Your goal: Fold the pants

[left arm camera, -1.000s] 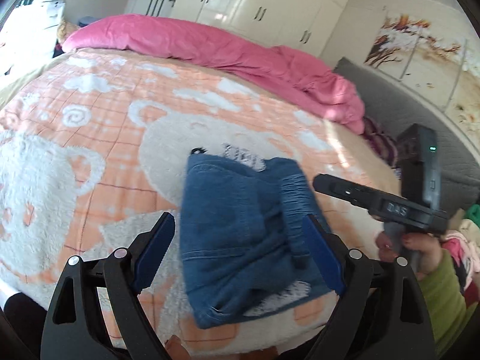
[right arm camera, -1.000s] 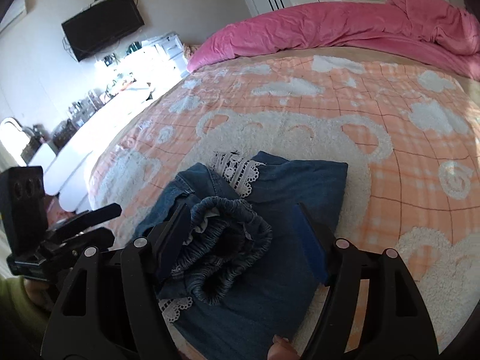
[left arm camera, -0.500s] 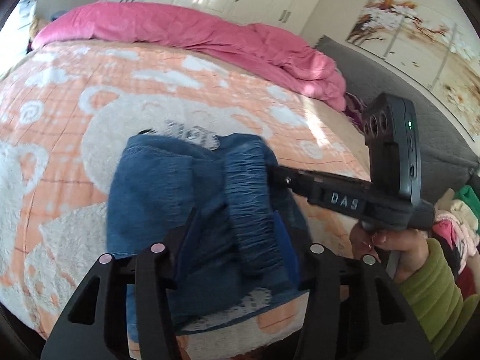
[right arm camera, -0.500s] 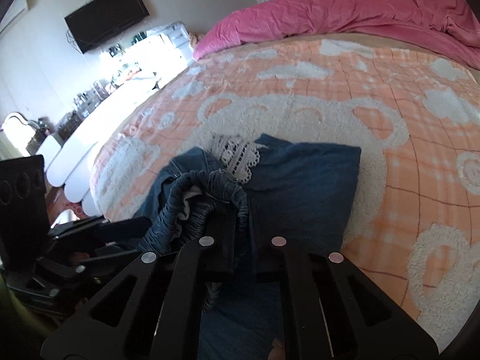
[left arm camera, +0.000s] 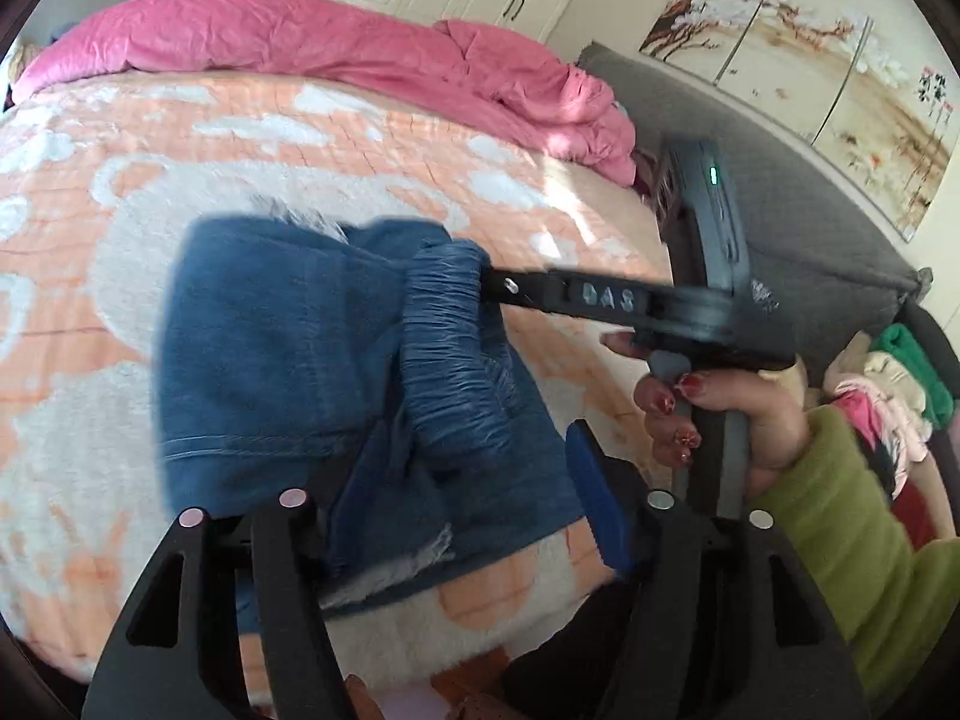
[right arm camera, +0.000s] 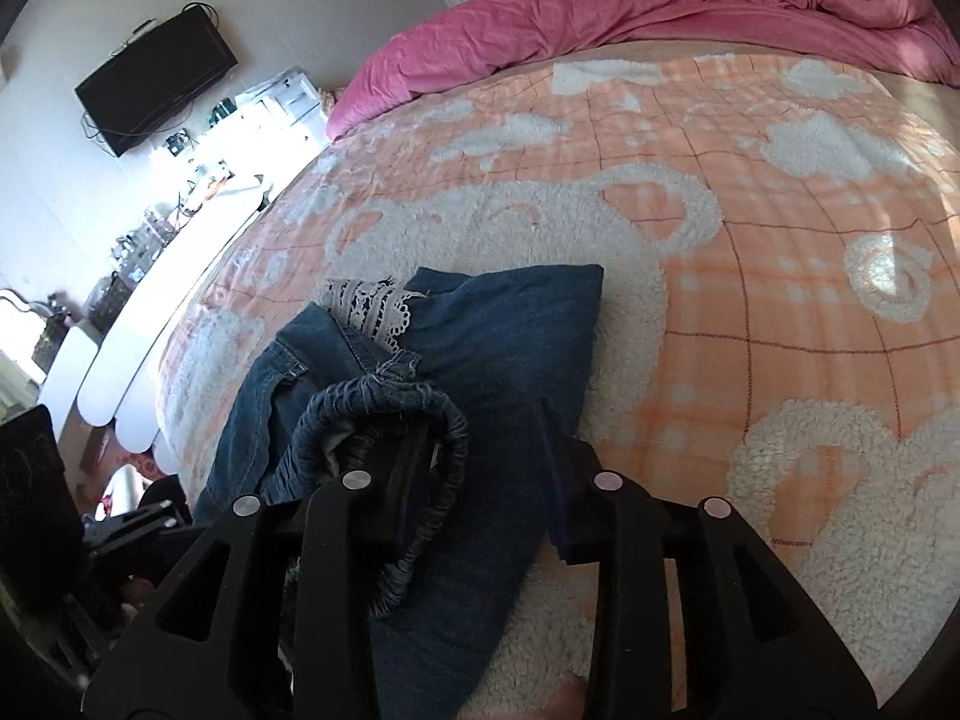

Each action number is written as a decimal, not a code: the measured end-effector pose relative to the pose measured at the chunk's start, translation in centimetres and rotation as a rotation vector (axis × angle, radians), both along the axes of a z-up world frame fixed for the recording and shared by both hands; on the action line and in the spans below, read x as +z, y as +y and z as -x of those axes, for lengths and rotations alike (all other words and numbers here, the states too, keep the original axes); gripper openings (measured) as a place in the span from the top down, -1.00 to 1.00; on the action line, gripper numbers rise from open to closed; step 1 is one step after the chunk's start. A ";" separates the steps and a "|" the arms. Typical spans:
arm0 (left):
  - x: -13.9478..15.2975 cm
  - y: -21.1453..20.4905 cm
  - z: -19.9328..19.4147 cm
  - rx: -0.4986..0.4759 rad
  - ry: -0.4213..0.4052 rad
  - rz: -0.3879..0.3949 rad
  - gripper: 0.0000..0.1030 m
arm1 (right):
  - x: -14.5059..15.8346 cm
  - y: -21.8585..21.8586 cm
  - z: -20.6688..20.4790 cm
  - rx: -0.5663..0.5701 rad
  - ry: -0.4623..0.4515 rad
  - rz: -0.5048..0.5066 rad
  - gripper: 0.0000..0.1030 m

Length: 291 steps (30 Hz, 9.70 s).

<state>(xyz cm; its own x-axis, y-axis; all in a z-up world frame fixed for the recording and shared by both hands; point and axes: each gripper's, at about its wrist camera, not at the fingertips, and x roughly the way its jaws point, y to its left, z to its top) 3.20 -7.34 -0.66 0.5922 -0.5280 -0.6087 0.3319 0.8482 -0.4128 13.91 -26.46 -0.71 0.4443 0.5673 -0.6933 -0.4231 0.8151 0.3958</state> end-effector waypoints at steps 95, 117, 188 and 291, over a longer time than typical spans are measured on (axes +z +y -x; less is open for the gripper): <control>-1.6 6.4 -4.7 0.259 0.078 -0.153 -0.65 | 1.7 -2.0 4.1 -0.201 -0.090 0.138 -0.56; -3.5 5.2 -6.3 0.236 0.107 -0.113 -0.57 | -2.4 0.0 1.9 -0.124 0.060 0.033 0.35; -2.1 10.9 -14.3 0.378 0.040 -0.171 -0.67 | -1.4 5.5 -7.0 -0.209 -0.110 0.290 -0.33; -1.1 7.5 5.8 0.409 -0.089 -0.236 -0.91 | 1.3 2.0 13.2 -0.227 -0.330 0.231 -0.82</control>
<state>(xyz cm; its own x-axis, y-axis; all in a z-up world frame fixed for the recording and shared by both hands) -2.56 0.14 -1.72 0.7777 -0.0947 -0.6215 -0.0232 0.9836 -0.1789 0.74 -24.45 0.55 0.7575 0.2778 -0.5908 -0.2967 0.9526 0.0675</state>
